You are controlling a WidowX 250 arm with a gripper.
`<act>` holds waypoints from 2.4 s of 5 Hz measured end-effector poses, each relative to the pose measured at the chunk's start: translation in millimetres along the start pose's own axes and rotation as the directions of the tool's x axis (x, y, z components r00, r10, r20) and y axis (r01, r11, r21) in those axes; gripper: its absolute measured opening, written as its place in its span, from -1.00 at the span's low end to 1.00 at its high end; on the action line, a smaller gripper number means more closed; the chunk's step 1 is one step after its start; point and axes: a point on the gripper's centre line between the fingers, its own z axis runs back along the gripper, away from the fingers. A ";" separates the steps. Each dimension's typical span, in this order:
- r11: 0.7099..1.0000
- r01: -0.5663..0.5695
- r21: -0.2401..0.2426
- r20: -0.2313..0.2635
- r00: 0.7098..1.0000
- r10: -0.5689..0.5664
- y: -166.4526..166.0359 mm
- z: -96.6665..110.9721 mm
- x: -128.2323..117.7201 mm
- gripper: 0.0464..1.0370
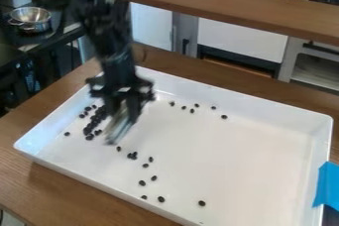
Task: Sweep into pile
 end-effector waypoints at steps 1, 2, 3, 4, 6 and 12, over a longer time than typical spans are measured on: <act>0.996 0.004 -0.086 0.036 0.999 -0.001 -54.5 11.3 -11.8 -0.33; 0.996 0.001 -0.095 0.027 1.000 0.001 -100.2 5.4 -26.5 -0.33; 0.991 -0.042 -0.125 0.062 0.997 0.050 -143.4 -2.3 -41.1 -0.33; 0.993 -0.038 -0.112 0.070 0.996 0.046 -184.6 -21.9 -64.3 -0.33; 0.997 0.015 -0.070 0.097 0.995 -0.008 -196.3 -44.3 -77.6 -0.33; 0.991 0.124 0.053 0.094 0.987 -0.128 -92.0 -46.7 -73.4 -0.33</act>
